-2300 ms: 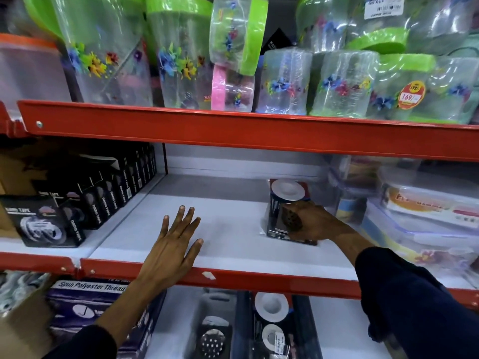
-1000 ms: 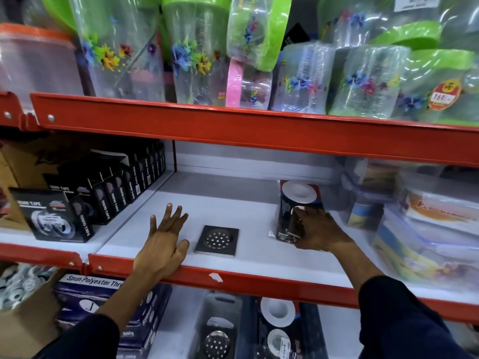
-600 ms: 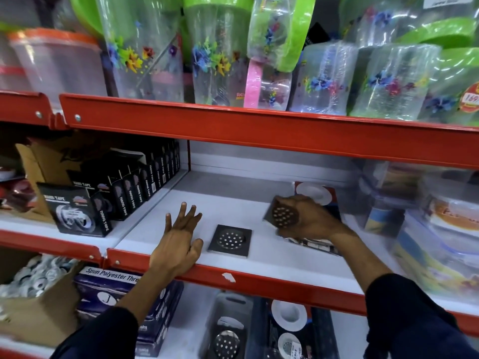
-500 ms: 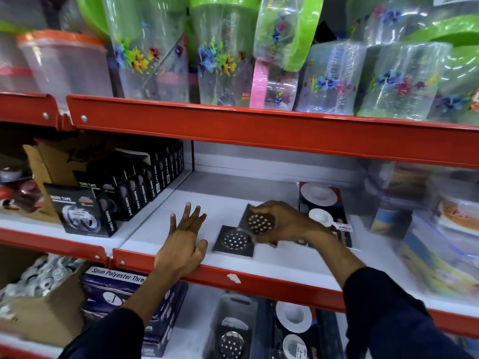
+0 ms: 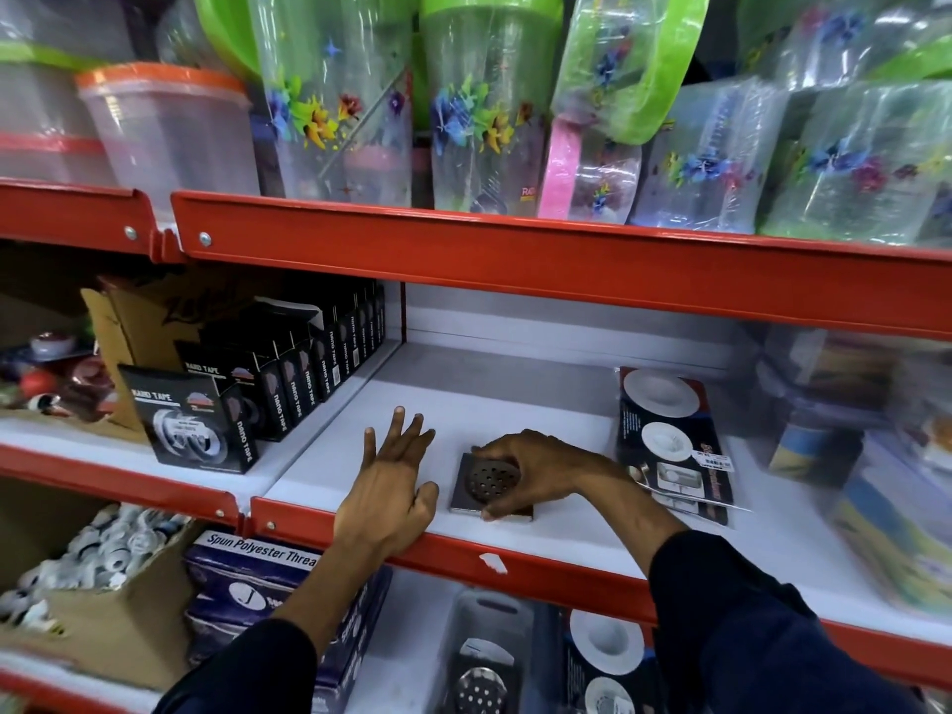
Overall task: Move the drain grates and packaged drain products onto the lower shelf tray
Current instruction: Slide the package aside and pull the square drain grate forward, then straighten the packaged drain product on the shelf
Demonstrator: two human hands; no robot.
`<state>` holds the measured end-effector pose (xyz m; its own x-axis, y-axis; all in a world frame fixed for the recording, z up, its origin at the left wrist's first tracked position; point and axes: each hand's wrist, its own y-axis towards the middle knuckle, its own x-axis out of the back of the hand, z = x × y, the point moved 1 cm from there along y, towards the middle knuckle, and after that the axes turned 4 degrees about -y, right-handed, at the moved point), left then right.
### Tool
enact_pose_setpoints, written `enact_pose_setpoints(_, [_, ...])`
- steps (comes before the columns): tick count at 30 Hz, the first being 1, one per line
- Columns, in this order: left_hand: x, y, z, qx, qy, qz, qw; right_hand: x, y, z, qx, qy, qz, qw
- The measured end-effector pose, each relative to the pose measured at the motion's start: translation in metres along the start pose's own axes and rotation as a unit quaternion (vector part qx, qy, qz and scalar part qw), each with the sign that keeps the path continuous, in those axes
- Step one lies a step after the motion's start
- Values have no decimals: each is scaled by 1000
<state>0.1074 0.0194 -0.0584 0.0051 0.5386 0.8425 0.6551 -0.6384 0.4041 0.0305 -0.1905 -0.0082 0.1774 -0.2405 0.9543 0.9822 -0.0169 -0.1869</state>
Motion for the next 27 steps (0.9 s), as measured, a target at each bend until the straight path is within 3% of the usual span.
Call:
enact_pose_setpoints(5, [2, -1, -1, 2, 15, 17, 1000, 2, -33, -4, 7, -51, -112, 992])
enact_pose_setpoints(12, [2, 4, -11, -15, 104, 82, 991, -16, -79, -45, -68, -179, -298, 935])
enact_pose_setpoints(15, [1, 15, -39, -32, 83, 85, 992, -22, -99, -69, -127, -164, -301, 931])
enact_pose_setpoints(21, [-33, 52, -140, -4, -181, 141, 973, -29, -130, -125, -318, 12, -240, 917])
enact_pose_setpoints(24, [-55, 68, -181, 45, -233, 186, 953, -28, -139, -146, -331, 89, -209, 916])
enact_pose_setpoints(27, [-72, 76, -198, 60, -242, 196, 948, -23, -153, -141, -300, 87, -199, 929])
